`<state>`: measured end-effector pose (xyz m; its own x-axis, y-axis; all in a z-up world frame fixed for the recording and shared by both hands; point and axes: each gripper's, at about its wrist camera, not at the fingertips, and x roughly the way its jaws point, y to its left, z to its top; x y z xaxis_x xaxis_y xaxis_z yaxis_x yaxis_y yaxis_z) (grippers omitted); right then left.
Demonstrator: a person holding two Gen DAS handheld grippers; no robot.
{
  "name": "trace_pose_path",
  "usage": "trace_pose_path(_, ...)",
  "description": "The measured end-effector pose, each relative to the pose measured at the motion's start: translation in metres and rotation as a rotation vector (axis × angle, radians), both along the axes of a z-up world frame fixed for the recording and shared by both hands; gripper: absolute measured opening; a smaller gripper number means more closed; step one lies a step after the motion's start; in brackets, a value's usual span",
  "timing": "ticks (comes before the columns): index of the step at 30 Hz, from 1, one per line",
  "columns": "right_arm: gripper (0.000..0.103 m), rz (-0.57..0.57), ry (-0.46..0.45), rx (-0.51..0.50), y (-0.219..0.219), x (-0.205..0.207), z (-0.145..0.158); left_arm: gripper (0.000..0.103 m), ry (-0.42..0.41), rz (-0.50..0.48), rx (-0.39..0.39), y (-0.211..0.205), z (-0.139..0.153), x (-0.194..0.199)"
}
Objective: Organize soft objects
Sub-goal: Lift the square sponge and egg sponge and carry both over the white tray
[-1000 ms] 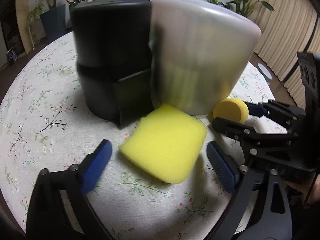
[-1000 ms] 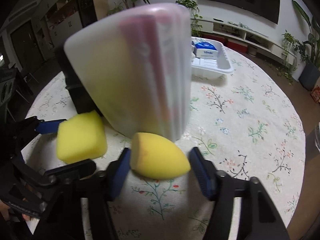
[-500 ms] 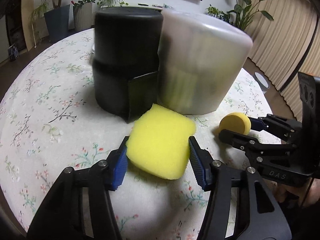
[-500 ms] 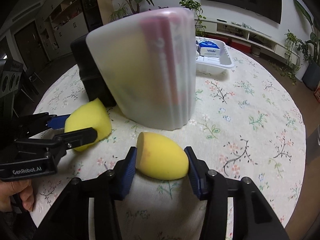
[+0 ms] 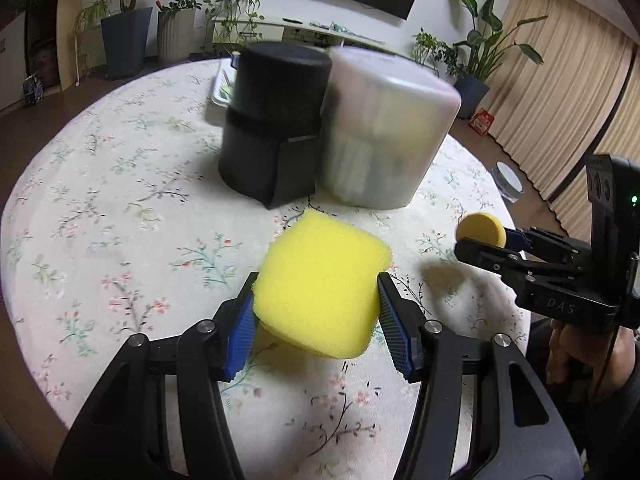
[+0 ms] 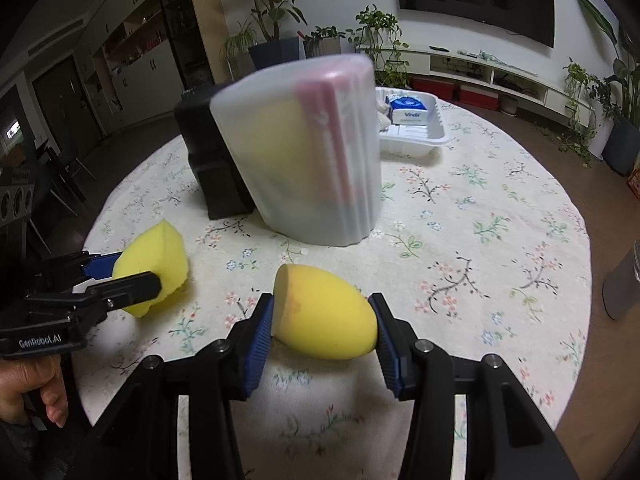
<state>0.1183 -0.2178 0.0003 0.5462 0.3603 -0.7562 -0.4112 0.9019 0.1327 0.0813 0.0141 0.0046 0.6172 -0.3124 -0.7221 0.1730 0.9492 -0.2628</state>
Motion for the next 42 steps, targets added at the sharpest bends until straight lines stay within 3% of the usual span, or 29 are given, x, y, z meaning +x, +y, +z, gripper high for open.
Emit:
trace_pose_path(8, 0.050, -0.038, -0.010, 0.024, -0.025, -0.005, 0.021, 0.053, -0.041, 0.030, -0.004, 0.019, 0.024, -0.005)
trace_pose_path(20, 0.050, -0.078, -0.041, 0.001, -0.063, 0.031, 0.052, 0.053, -0.108, 0.058, -0.010, 0.056, 0.070, 0.022)
trace_pose_path(32, 0.050, -0.099, -0.097, -0.075, -0.087, 0.134, 0.102, 0.053, -0.175, 0.059, 0.076, 0.090, 0.131, 0.122)
trace_pose_path(38, 0.050, -0.082, -0.106, -0.124, -0.072, 0.190, 0.113, 0.053, -0.163, -0.012, 0.147, 0.072, 0.135, 0.180)
trace_pose_path(42, 0.050, -0.041, -0.089, -0.146, -0.053, 0.223, 0.105, 0.054, -0.146, -0.069, 0.151, 0.058, 0.129, 0.216)
